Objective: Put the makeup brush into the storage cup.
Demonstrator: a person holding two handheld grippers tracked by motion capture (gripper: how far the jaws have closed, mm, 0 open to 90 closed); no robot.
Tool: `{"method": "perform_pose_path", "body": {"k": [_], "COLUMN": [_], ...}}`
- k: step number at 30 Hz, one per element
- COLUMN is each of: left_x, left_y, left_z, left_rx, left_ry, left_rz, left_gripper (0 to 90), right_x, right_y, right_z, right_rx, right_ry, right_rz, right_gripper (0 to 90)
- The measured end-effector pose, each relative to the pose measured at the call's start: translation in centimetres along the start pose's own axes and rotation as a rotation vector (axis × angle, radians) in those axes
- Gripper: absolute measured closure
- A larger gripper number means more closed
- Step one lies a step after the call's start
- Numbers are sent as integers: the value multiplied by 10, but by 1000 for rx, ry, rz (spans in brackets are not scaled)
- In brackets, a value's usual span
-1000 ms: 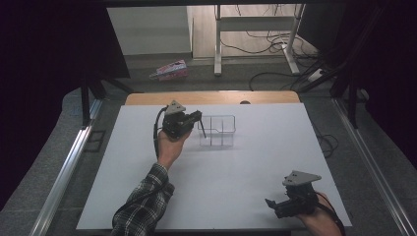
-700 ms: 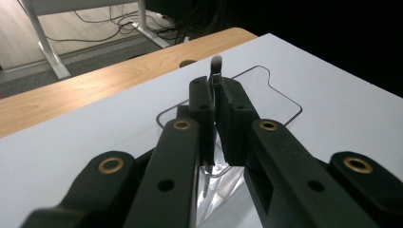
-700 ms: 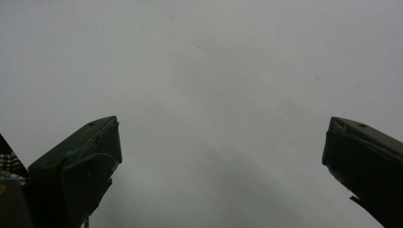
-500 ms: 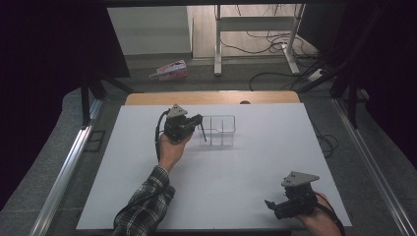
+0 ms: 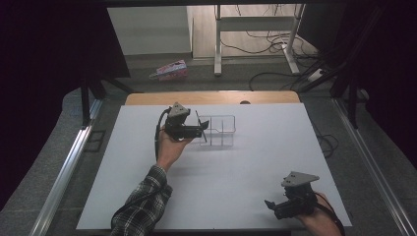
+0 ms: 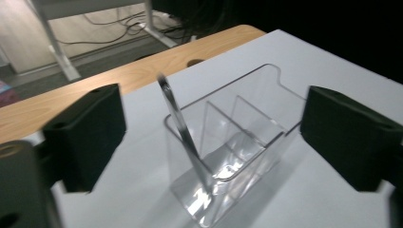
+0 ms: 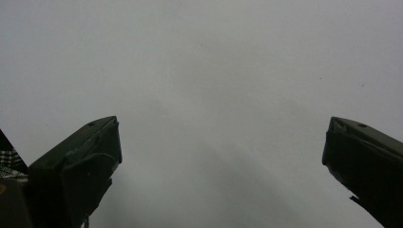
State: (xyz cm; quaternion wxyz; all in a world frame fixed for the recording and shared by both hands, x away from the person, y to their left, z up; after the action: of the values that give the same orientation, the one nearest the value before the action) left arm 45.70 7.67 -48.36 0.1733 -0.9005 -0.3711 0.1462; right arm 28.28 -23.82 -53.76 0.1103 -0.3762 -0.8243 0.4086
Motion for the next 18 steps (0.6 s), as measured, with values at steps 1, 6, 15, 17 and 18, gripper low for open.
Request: {"method": "perform_pose_path", "body": {"k": [1,6,15,17,18], "left_x": [1,4,4,3,3], "left_y": [-1,-4,-11,-12,-13], "left_z": [0,3,4,3,3], "left_rx": [-3,24,39,35,33], "left_ry": [-6,20,28,21,21], "left_rz": [2,-4,27,33,35], "left_gripper": [38,19,14,11,11], "right_x": [0,0,0,0,0], "right_y": [0,0,0,0,0], "right_z": [0,0,-1,0,0], "right_rx": [0,-1,-6,-6,-6], "right_ry": [0,2,3,4,4], "right_rz": [0,0,-2,-3,-3], "right_gripper": [0,0,0,0,0]}}
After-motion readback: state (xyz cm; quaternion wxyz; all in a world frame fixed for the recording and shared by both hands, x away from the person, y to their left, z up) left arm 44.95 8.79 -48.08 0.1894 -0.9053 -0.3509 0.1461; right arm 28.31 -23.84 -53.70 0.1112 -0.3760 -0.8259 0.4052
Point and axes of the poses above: each handheld gripper's, and its own axes: y roughly forward along the jaws, z roughly out of its underside, x roughly to its left, the point moved 7 cm from there along y, roughly forward along the jaws, and after that the axes turned 5 degrees about z, right-handed, at the moved point
